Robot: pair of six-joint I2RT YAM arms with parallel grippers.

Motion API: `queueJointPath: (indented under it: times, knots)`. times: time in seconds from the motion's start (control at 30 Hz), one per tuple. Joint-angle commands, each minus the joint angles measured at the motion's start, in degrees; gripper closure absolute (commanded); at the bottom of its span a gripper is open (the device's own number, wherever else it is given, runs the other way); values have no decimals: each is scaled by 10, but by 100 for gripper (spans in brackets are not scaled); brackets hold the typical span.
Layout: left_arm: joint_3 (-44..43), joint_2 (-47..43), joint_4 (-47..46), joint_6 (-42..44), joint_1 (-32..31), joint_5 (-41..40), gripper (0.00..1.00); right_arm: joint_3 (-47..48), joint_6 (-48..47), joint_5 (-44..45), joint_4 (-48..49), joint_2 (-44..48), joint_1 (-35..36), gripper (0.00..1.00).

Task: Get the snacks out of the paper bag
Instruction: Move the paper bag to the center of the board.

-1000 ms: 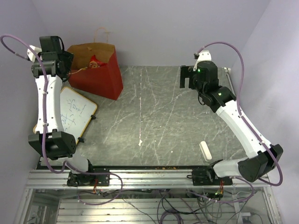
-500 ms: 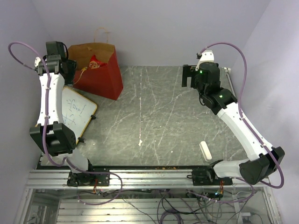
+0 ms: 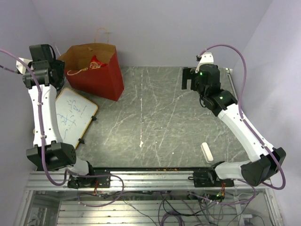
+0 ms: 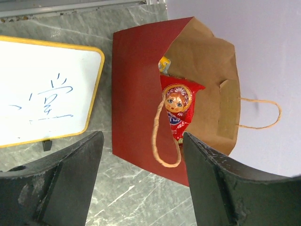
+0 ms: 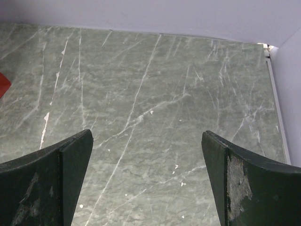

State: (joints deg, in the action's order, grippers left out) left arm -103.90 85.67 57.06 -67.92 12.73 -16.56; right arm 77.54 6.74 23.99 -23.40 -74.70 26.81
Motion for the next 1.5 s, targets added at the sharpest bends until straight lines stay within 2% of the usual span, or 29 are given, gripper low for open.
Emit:
queueJointPath:
  times: [0.0, 0.07, 0.2, 0.43, 0.57, 0.73, 0.9, 1.03, 1.47]
  knots:
    - [58, -9, -38, -13, 3, 16, 20, -3, 6, -1, 14, 3, 2, 0]
    - [86, -5, -78, -24, 4, 51, 20, -1, 5, -2, 13, 2, 3, 0]
    - [98, 23, -138, -35, 4, 140, 28, 1, 4, 0, 15, -1, 5, 0]
    - [154, 6, -228, -20, 4, 174, 33, -11, -1, 9, 20, 7, 5, 0]
    - [191, -5, -275, -41, 0, 217, 55, -14, 1, 8, 21, 7, 5, 0]
    - [215, -19, -313, -41, -15, 241, 72, -12, 6, -1, 21, 5, 7, 0]
    - [237, -24, -365, -46, -35, 286, 84, -11, 4, 0, 22, 1, 12, 0]
    - [233, -10, -400, -47, -71, 315, 86, -11, 2, 1, 24, 1, 35, 0]
    - [229, 50, -457, -41, -213, 380, 89, -2, 15, -2, 18, -7, 42, 0]
